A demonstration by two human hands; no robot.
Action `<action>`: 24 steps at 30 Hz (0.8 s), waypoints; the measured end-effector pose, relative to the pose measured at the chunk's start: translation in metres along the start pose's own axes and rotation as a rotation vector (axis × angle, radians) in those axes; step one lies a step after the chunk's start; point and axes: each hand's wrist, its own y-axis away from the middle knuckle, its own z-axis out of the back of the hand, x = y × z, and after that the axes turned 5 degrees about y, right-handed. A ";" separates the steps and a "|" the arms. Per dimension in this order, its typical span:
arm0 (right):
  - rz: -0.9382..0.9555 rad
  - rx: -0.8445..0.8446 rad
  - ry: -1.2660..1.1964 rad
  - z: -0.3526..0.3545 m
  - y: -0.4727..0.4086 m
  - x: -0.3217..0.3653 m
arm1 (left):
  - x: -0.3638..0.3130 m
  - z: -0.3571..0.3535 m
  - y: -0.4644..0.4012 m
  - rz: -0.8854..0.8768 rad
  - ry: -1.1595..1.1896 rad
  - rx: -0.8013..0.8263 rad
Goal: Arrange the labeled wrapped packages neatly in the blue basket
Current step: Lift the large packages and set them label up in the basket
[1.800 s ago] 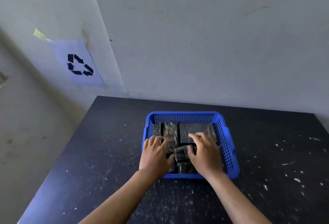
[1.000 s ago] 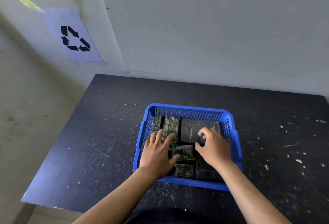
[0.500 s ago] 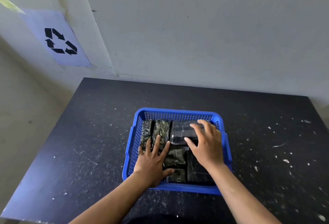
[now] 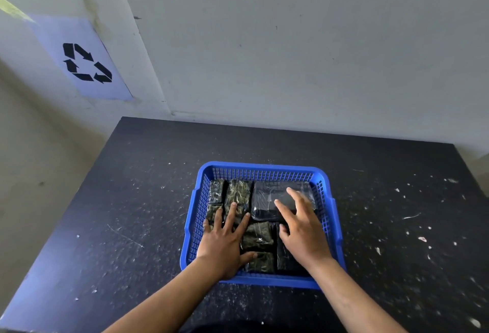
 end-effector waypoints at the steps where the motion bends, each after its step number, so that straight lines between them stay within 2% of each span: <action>1: -0.011 0.002 0.019 0.001 -0.002 -0.002 | 0.000 0.000 0.000 0.001 0.001 0.004; 7: 0.010 -0.081 0.104 0.026 -0.033 -0.014 | 0.002 0.001 0.002 -0.003 0.011 0.003; 9: -0.069 -0.057 -0.008 0.039 -0.045 -0.018 | 0.003 0.001 0.002 -0.001 0.011 0.007; 12: -0.241 0.039 -0.373 0.054 -0.056 -0.026 | 0.004 0.009 -0.001 0.010 0.088 -0.015; 14: -0.314 0.089 -0.622 0.060 -0.059 -0.030 | 0.002 0.022 -0.006 0.033 0.268 -0.076; 16: -0.360 0.123 -0.767 0.063 -0.058 -0.030 | 0.001 0.038 -0.012 0.057 0.507 -0.143; 21: -0.429 0.180 -0.868 0.062 -0.053 -0.027 | 0.002 0.073 -0.016 0.100 1.027 -0.210; 24: -0.464 0.184 -0.920 0.061 -0.053 -0.023 | -0.002 0.083 -0.016 0.038 1.293 -0.188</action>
